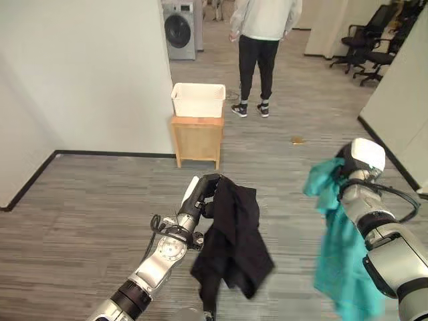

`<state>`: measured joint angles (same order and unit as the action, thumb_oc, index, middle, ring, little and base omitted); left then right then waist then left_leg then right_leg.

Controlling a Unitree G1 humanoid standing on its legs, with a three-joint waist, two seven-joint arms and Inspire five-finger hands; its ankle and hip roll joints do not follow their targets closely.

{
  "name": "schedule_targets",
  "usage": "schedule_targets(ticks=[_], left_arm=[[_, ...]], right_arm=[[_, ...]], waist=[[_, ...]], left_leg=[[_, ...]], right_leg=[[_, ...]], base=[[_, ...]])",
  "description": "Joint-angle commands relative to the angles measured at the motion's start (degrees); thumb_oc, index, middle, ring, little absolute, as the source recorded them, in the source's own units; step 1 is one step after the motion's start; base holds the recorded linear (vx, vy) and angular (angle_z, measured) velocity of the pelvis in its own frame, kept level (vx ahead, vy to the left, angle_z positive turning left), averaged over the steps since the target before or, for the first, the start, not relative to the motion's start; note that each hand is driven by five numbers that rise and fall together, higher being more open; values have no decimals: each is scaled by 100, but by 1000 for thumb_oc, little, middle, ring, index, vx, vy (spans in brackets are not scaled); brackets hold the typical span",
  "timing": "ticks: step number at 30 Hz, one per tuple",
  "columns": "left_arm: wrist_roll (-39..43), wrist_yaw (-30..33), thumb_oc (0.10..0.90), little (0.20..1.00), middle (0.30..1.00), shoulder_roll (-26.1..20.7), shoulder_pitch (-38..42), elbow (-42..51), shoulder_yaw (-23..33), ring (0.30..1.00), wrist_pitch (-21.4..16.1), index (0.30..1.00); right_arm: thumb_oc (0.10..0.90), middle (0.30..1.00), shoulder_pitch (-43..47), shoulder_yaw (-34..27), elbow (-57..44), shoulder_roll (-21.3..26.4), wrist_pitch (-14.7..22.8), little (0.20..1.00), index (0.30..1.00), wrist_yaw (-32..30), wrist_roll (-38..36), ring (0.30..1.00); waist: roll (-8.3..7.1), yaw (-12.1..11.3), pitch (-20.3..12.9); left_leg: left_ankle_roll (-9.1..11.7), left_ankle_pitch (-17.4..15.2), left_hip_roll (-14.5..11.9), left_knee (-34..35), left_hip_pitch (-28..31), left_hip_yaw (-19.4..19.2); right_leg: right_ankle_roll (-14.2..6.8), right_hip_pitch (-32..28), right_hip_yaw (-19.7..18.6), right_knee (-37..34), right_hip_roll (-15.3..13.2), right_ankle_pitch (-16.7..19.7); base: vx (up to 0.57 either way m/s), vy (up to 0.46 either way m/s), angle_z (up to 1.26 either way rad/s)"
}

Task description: Pick up bed clothes into laundry basket.

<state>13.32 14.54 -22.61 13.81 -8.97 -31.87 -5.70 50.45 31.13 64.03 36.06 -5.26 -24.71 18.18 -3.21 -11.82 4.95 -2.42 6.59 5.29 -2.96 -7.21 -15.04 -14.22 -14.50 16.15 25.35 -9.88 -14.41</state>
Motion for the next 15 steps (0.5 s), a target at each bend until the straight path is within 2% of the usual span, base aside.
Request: schedule_targets(ticks=[1, 2, 3, 4, 5, 6, 7, 9, 10, 11, 12, 13, 15], left_arm=[[-212, 226, 400, 300, 300, 255, 1074, 651, -85, 300, -532, 300], [-234, 267, 400, 300, 300, 264, 1165, 632, -109, 300, -545, 300], [-259, 268, 400, 300, 300, 277, 1288, 634, -148, 300, -554, 300], [-259, 269, 400, 300, 300, 285, 1295, 630, -147, 300, -555, 300], [-465, 465, 400, 300, 300, 364, 1327, 847, 159, 300, -473, 300], [-464, 466, 400, 300, 300, 359, 1329, 848, 146, 300, -472, 300], [-524, 418, 400, 300, 300, 358, 1387, 745, 132, 300, -471, 300], [-716, 427, 400, 300, 300, 386, 1477, 669, 182, 300, -488, 300], [-819, 572, 400, 300, 300, 410, 1331, 943, 508, 300, -422, 300], [-1052, 589, 400, 300, 300, 317, 1191, 1079, 897, 300, -338, 300], [-1260, 624, 400, 300, 300, 258, 1072, 1083, 1215, 300, -310, 300], [-1520, 679, 400, 300, 300, 81, 806, 1104, 1389, 300, -235, 300], [-1606, 611, 400, 300, 300, -19, 578, 1251, 1442, 300, -245, 300]], right_arm=[[400, 300, 1884, 238, -66, 669, -9, 300, 300, -257, 101, 300], [400, 300, 1914, 244, -83, 728, 4, 300, 300, -259, 111, 300], [400, 300, 1947, 285, -59, 853, 12, 300, 300, -236, 91, 300], [400, 300, 1957, 293, -56, 859, 14, 300, 300, -235, 88, 300], [400, 300, -291, -619, -2426, 1274, 43, 300, 300, -297, 445, 300], [400, 300, -318, -647, -2446, 1279, 36, 300, 300, -292, 452, 300], [400, 300, 199, -627, -2266, 1451, 15, 300, 300, -300, 244, 300], [400, 300, 234, -770, -2396, 1551, 59, 300, 300, -425, 296, 300], [400, 300, -1773, -2004, -4533, 1459, 57, 300, 300, -509, 890, 300], [400, 300, -3161, -3009, -5812, 1296, 194, 300, 300, -496, 1305, 300], [400, 300, -3812, -3477, -6302, 905, 304, 300, 300, -610, 1498, 300], [400, 300, -4390, -3671, -6869, 393, 354, 300, 300, -585, 1821, 300], [400, 300, -4426, -3605, -6989, 310, 321, 300, 300, -556, 1934, 300]], waist=[[258, -173, 457], [368, -34, 534], [568, 100, 534], [551, 118, 556], [586, 714, 795], [609, 693, 765], [567, 781, 753], [540, 970, 724], [556, 1254, 808], [583, 1509, 840], [629, 1751, 845], [612, 1810, 722], [611, 1797, 673]], left_leg=[[84, -552, -508, 58, 508, -229], [86, -579, -618, 177, 706, -213], [76, -633, -745, 447, 1033, -178], [71, -619, -707, 481, 1060, -162], [101, -720, -580, 704, 1430, -104], [105, -691, -616, 714, 1397, -112], [162, -793, -602, 743, 1533, -30], [313, -914, -646, 775, 1680, 46], [367, -1031, -682, 793, 1815, -7], [410, -1166, -690, 796, 1950, -59], [449, -1314, -687, 796, 2107, -149], [522, -1485, -719, 796, 2392, -285], [573, -1623, -791, 796, 2597, -316]], right_leg=[[-78, 753, 19, 562, 321, 1755], [-78, 1082, 57, 1129, 227, 1880], [-78, 1472, 225, 1349, -110, 1871], [-78, 1471, 235, 1401, -151, 1832], [-7, 1936, 84, 1362, -423, 1551], [5, 1953, 94, 1305, -379, 1608], [82, 2082, 88, 871, -339, 1485], [240, 1993, 205, -451, -235, 1337], [277, 2062, 181, -1070, -200, 1428], [253, 2146, 163, -1634, -143, 1569], [196, 2240, 202, -2001, -153, 1715], [132, 2336, 496, -2530, -280, 2042], [109, 2283, 595, -2699, -274, 2158]], base=[[193, -41, 54], [287, 43, 76], [298, 38, 57], [418, 108, 54], [199, 52, 33], [323, -3, 74], [220, -120, 78], [344, -208, 46], [359, -192, 27], [388, -146, 56], [533, -234, 56], [432, -179, 20], [369, -213, -66]])
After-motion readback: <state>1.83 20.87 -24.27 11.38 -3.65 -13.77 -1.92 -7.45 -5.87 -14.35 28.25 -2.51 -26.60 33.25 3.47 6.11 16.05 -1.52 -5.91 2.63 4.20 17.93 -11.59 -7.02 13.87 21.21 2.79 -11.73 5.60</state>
